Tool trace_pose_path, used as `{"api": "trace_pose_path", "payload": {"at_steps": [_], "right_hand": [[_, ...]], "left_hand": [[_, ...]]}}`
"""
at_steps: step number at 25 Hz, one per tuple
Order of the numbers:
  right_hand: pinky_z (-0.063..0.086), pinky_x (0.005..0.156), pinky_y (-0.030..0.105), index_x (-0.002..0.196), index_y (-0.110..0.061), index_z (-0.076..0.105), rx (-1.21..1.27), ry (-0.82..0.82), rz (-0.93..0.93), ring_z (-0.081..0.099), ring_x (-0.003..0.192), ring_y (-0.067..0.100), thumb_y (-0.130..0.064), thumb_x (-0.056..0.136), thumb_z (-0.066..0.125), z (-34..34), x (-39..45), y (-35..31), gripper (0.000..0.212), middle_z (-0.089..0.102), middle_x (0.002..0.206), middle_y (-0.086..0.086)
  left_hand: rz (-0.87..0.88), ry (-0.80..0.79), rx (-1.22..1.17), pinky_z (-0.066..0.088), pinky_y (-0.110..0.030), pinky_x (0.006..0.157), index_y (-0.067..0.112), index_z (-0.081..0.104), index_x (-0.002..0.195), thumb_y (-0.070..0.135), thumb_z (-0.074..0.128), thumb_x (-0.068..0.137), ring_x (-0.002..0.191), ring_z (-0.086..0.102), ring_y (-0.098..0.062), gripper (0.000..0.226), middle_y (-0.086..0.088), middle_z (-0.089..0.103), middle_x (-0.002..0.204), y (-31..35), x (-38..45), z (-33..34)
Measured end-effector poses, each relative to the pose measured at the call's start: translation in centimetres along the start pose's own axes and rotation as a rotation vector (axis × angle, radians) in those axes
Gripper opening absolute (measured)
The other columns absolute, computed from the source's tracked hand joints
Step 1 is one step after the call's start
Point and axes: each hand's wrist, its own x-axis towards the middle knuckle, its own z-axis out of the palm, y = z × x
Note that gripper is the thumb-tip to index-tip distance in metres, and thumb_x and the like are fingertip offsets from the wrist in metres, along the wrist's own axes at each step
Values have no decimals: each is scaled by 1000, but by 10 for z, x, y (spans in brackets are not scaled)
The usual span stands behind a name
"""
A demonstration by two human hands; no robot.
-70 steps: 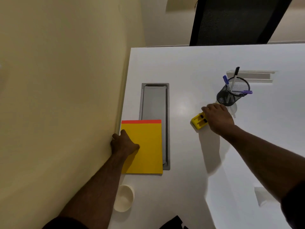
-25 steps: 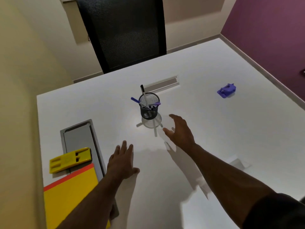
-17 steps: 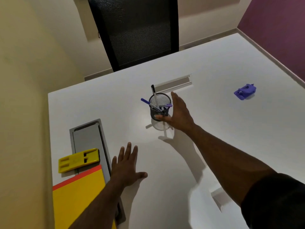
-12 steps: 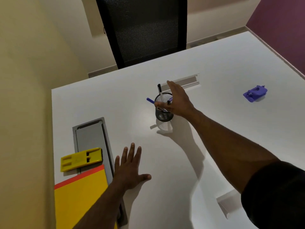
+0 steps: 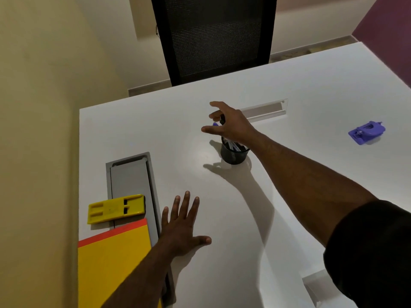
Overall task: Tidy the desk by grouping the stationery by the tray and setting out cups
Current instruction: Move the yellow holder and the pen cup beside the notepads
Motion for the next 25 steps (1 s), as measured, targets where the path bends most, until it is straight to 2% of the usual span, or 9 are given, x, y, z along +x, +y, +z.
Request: {"api": "trace_pose_path", "payload": {"at_steps": [3,6,9,14,17,20,21,23,25], "right_hand": [[56,82,28,121,-20,60,7,133,-38,68,83,12,-29,82,72,12,-2,-5,41,73,94,3],[56,71,23,97,-18,70,51,242,-48,68,68,10,-29,85,70,14,-2,-8,17,72,78,4],[54,65,19,92,-17,70,89,281,-32,64,61,3,-31,83,71,5,1,-8,16,68,74,-4],[54,75,25,108,-16,63,13,275,-16,59,63,6,-26,80,76,-7,3,1,33,65,71,2],[56,85,32,120,-16,57,42,261,26,62,76,10,-31,78,76,-9,1,3,48,69,87,2],[48,84,24,134,-18,43,76,364,61,57,104,14,-52,75,72,-8,-11,7,73,62,121,5],[47,85,25,133,-18,42,56,452,54,54,109,14,-56,76,69,-5,-20,10,74,57,126,5],[48,92,35,124,-17,48,-29,622,38,50,114,18,-56,79,65,2,-45,18,62,53,128,5],[45,99,40,114,-16,53,-110,676,54,45,120,22,-55,80,63,12,-72,30,53,46,133,8]], "left_hand": [[-2,8,1,-23,-50,110,44,-49,126,88,45,65,134,-47,-22,121,9,-57,139,-1,0,1],[1,11,-1,-23,-50,110,45,-50,124,88,46,65,133,-48,-22,121,10,-58,138,-1,1,1],[1,14,-7,-23,-51,110,45,-51,124,89,46,65,132,-49,-22,121,10,-59,136,-1,1,1],[-4,22,-12,-23,-51,111,42,-49,126,88,46,65,132,-48,-23,122,9,-59,135,-1,1,2],[0,25,-13,-23,-51,110,41,-48,127,88,47,65,133,-47,-23,122,9,-60,135,0,2,3],[1,32,-16,-23,-51,110,40,-47,127,88,46,65,133,-47,-23,122,9,-60,134,-1,3,3],[3,35,-9,-23,-51,110,40,-47,128,88,46,65,133,-47,-23,122,8,-59,135,-1,3,3],[-2,29,6,-22,-50,111,40,-44,130,87,47,67,133,-46,-22,121,8,-56,139,0,1,0],[4,43,16,-16,-49,116,37,-32,142,81,49,72,139,-38,-22,117,6,-45,149,3,-4,-7]]}}
